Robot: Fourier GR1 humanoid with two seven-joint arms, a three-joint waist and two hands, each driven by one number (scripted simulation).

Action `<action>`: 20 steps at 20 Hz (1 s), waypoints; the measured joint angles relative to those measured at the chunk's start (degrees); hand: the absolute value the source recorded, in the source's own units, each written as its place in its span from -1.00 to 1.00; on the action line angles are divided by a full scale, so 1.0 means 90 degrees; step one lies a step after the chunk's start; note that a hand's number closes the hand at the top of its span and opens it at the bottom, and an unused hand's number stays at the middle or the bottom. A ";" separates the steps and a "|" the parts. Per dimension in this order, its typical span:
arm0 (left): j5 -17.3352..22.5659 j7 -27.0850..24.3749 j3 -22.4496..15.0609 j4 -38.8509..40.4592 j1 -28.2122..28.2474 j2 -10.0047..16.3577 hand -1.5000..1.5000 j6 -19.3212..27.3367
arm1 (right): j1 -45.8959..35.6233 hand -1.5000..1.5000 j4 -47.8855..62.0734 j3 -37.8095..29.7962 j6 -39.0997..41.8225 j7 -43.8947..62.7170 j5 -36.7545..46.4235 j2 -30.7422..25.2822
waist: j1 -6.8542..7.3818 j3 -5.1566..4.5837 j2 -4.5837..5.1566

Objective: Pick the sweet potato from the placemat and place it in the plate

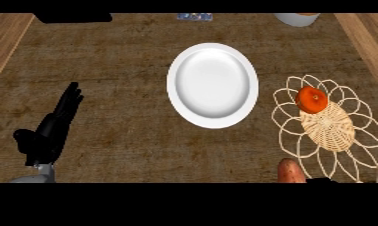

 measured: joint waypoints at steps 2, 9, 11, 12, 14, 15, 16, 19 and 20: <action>-0.0007 -0.0025 -0.0018 0.0015 -0.0015 0.0006 0.00 -0.0036 | -0.0014 1.00 -0.0312 0.0470 0.0189 0.0198 0.0738 0.0011 | 0.0034 0.0003 0.0011; -0.0025 0.0080 -0.0090 -0.0052 -0.0167 -0.0077 0.00 -0.0037 | -0.0959 1.00 -0.0606 0.1775 0.1122 0.0936 0.2126 -0.0151 | 0.0217 0.0022 0.0070; -0.0042 0.0130 -0.0094 -0.0014 -0.0283 -0.0083 0.00 -0.0025 | -0.1257 1.00 -0.0608 0.1863 0.1337 0.1007 0.2167 -0.0331 | 0.0247 0.0025 0.0088; -0.0086 0.0126 -0.0140 -0.0025 -0.0283 -0.0117 0.00 0.0000 | -0.1379 1.00 -0.0593 0.1906 0.1429 0.1033 0.2103 -0.0403 | 0.0272 0.0027 0.0097; -0.0094 0.0156 -0.0155 -0.0011 -0.0381 -0.0122 0.00 -0.0011 | -0.1666 1.00 -0.0588 0.1856 0.1606 0.1028 0.1861 -0.0443 | 0.0319 0.0029 0.0121; -0.0107 0.0182 -0.0161 -0.0013 -0.0431 -0.0113 0.00 -0.0012 | -0.1854 1.00 -0.0548 0.1748 0.1683 0.1015 0.1692 -0.0395 | 0.0346 0.0031 0.0133; -0.0122 0.0186 -0.0193 -0.0028 -0.0439 -0.0137 0.00 -0.0010 | -0.2011 1.00 -0.0496 0.1682 0.1748 0.1015 0.1529 -0.0414 | 0.0378 0.0032 0.0142; -0.0126 0.0187 -0.0211 0.0011 -0.0517 -0.0158 0.00 -0.0028 | -0.2586 1.00 -0.0255 0.1340 0.1898 0.1019 0.0995 -0.0315 | 0.0446 0.0036 0.0168; -0.0118 0.0188 -0.0212 0.0028 -0.0515 -0.0155 0.00 -0.0050 | -0.2803 1.00 -0.0054 0.1169 0.1905 0.1027 0.0815 -0.0256 | 0.0469 0.0038 0.0173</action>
